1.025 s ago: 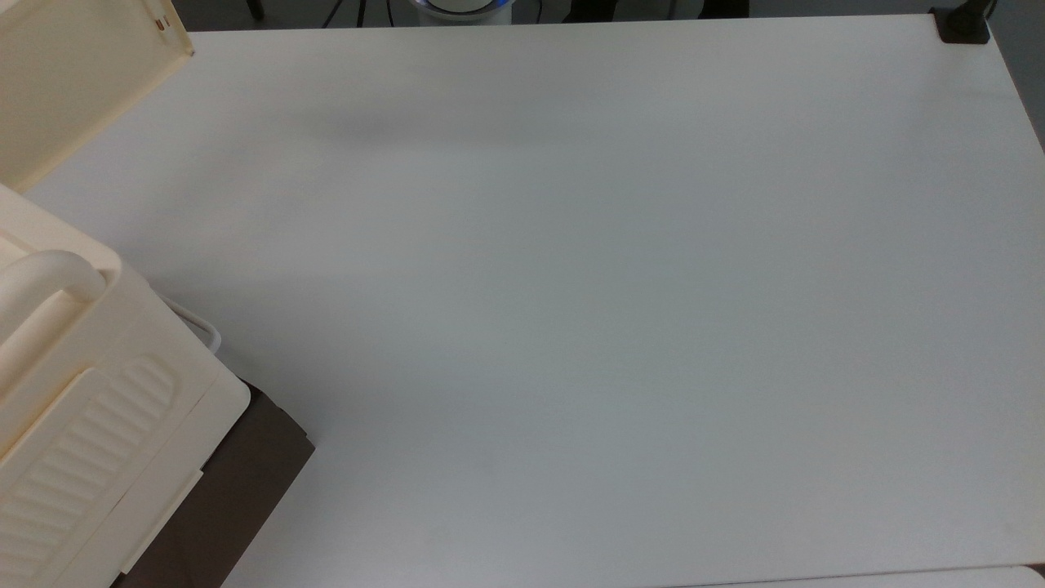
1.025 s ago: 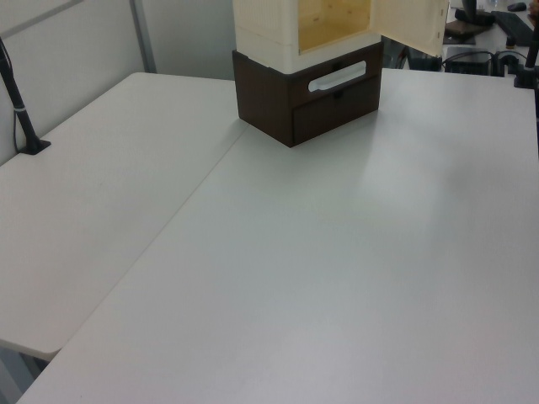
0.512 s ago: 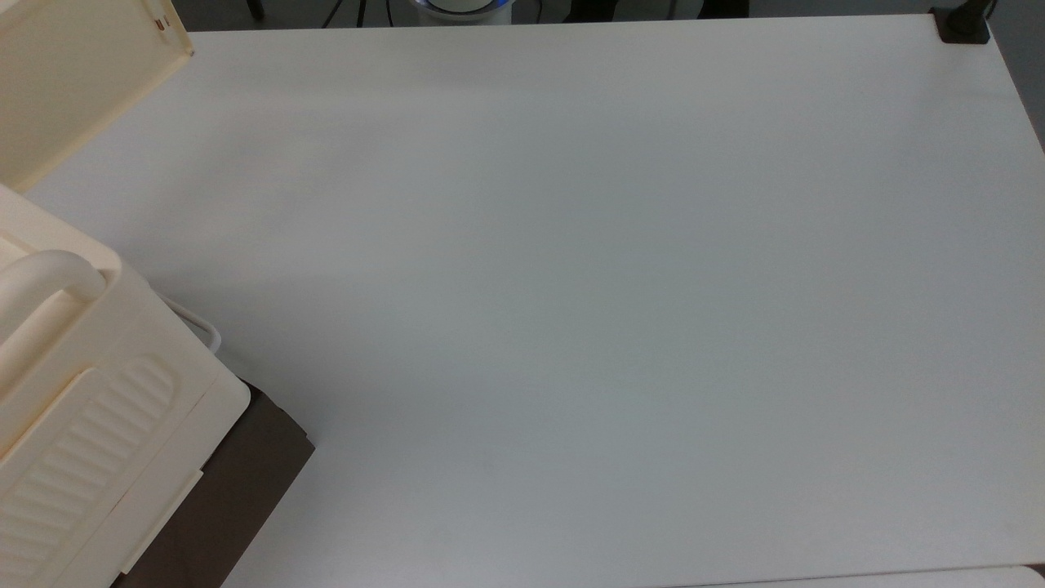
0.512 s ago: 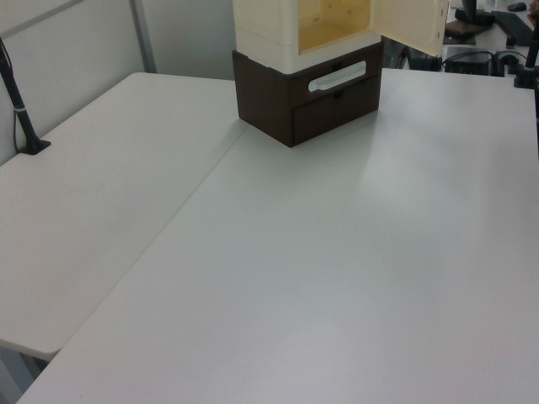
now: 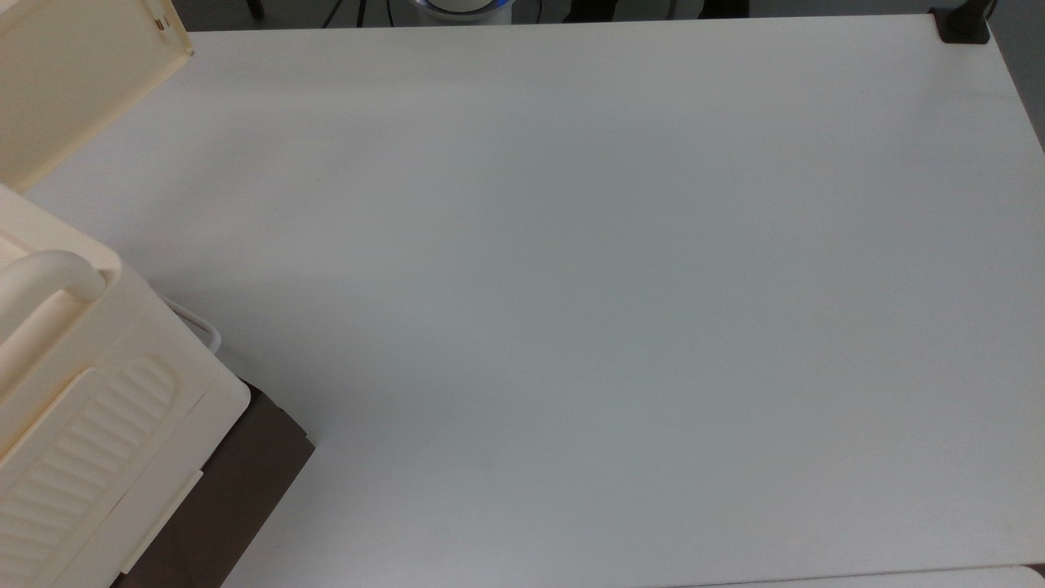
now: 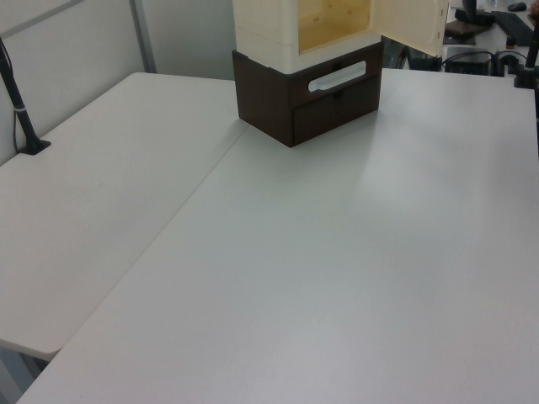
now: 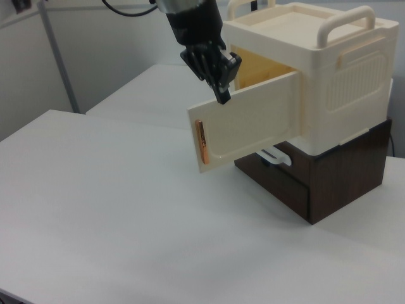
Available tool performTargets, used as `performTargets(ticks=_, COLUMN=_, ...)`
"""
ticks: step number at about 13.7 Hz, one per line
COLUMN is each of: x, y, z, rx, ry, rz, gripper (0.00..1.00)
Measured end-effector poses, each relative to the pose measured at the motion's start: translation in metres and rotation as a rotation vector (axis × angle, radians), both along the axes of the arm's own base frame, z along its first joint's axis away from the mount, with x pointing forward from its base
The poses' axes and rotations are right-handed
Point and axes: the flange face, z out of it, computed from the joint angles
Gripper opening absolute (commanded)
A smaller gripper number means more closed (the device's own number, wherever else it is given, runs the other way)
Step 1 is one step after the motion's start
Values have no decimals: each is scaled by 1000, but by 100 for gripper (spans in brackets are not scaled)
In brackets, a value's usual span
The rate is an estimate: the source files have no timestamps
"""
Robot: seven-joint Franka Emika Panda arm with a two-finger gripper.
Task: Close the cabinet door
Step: 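Push the cream door shut against the cabinet front with the gripper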
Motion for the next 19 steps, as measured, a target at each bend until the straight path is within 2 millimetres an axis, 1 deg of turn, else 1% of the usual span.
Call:
performTargets(ticks=3, x=11, y=-1, z=-19, rx=14, ry=32, rz=10, gripper=0)
performTargets(ticks=5, x=23, y=-1, z=-30, rx=10, ry=34, rz=19, gripper=0)
performTargets(ticks=6, x=33, y=2, z=-36, rx=0, ry=25, rz=28, gripper=0)
performTargets(ticks=8, x=57, y=16, z=-46, rx=18, ry=-32, rz=64, gripper=0)
performTargets(ticks=10, x=88, y=33, z=-48, rx=17, ry=-157, rz=76, gripper=0)
performTargets(ticks=11, x=100, y=37, z=-47, rx=10, ry=-227, rz=44, gripper=0)
performTargets(ticks=14, x=111, y=35, z=-48, rx=-6, ry=-296, rz=-1, gripper=0)
performTargets(ticks=17, x=112, y=34, z=-49, rx=-7, ry=-301, rz=-6, gripper=0)
performTargets(ticks=19, x=113, y=34, z=-54, rx=-4, ry=-293, rz=-7, gripper=0)
